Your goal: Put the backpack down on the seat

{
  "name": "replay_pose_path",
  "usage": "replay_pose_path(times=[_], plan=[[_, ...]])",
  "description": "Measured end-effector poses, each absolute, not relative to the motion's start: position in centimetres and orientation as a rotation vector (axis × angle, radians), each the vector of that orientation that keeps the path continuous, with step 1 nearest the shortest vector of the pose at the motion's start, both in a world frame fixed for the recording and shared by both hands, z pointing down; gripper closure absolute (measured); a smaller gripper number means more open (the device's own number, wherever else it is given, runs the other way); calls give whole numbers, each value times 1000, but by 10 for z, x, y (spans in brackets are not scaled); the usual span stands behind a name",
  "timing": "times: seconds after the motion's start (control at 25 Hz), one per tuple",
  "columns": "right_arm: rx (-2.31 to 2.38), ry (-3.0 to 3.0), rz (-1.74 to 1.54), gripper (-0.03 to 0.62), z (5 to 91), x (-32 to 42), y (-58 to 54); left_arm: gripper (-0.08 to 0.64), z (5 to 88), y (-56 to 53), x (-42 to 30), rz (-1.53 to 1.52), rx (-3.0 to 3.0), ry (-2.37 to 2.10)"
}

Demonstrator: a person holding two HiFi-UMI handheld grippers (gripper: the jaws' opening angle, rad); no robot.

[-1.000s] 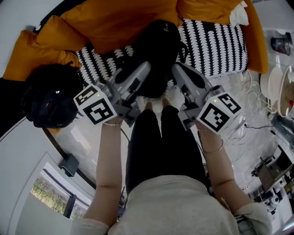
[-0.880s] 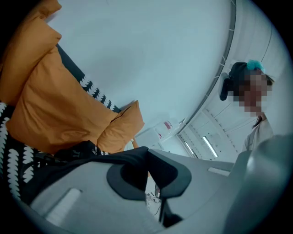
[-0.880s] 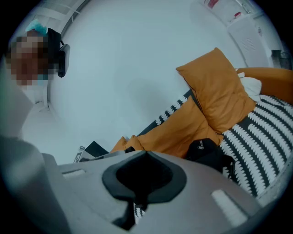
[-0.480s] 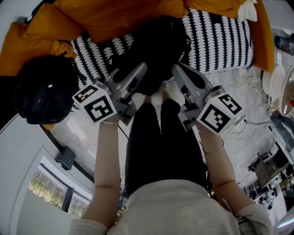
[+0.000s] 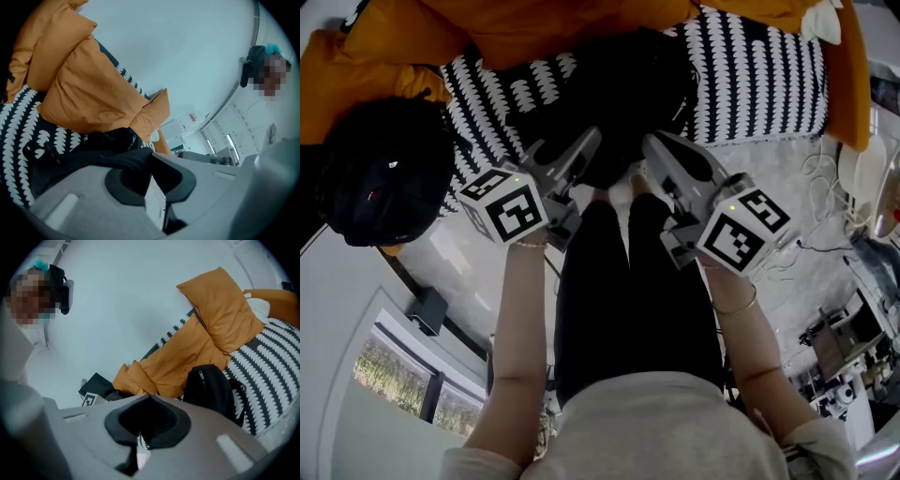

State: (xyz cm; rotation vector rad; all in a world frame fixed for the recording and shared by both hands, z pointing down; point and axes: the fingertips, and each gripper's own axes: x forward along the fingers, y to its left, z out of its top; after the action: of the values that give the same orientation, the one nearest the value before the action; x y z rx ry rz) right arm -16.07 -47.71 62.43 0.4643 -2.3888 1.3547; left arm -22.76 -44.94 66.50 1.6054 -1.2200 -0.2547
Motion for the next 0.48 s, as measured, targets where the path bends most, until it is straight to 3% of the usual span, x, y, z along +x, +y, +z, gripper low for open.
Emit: replay_pose_path(times=[0.16,0.32,0.48], plan=[[462,-2381,1363,589,629,-165,-472,515,680,-441,-228,-221,1562,-1229],[461,-2373,1364,589,632,-164,-469,422,688,-435,-222,-203,1523,-1208],[469,-2374,1358,589,630,-163,-469,388,694,-427,-217,-160,1489,-1194]])
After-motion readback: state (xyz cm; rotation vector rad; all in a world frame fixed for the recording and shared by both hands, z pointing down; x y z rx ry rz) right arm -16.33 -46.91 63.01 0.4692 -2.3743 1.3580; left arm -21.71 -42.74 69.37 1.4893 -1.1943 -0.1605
